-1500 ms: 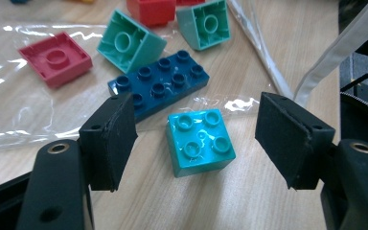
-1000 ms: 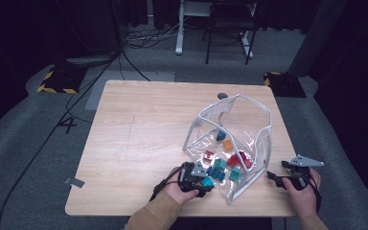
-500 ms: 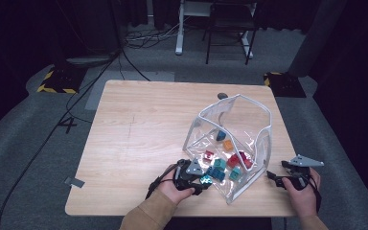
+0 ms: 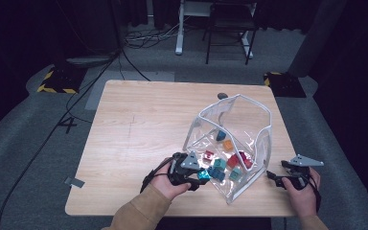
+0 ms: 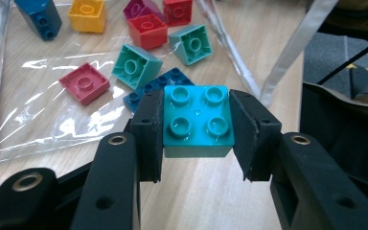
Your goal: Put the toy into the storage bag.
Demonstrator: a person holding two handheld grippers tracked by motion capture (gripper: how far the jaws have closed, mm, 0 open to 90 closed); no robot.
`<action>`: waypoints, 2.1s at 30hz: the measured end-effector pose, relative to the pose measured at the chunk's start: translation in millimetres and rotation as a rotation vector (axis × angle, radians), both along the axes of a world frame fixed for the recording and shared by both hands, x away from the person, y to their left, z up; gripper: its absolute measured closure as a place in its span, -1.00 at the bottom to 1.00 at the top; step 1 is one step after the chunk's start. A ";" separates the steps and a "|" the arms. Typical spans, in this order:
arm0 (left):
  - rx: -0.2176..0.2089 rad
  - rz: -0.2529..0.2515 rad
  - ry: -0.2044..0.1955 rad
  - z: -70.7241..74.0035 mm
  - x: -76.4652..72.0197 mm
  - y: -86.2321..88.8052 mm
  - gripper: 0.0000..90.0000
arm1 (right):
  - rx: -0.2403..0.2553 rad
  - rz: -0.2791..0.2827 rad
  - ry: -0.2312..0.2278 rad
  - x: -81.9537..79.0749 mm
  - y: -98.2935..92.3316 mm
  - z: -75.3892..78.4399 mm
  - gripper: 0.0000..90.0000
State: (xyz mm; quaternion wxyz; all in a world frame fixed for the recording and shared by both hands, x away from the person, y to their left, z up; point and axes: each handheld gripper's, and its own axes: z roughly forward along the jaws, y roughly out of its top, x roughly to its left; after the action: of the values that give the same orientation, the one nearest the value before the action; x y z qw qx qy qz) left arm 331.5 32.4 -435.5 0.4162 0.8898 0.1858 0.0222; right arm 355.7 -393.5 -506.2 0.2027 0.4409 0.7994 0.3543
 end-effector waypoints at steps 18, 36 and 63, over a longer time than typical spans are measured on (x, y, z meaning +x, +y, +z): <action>-0.018 -0.013 -0.031 51.3 5.9 5.6 0.31 | -0.001 0.000 0.000 0.4 0.4 0.0 -0.65; -0.057 -0.025 -0.104 114.1 22.8 8.2 0.31 | -0.002 0.000 -0.002 0.3 0.5 -0.1 -0.65; -0.168 0.017 -0.175 169.8 58.1 -3.1 0.31 | -0.002 0.000 -0.002 0.2 0.6 -0.1 -0.65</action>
State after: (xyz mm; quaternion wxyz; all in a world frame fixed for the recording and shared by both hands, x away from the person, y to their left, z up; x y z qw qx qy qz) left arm 389.6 29.4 -265.6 0.5037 0.8449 0.1576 0.0876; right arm 355.9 -392.9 -506.3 0.2041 0.4404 0.7995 0.3539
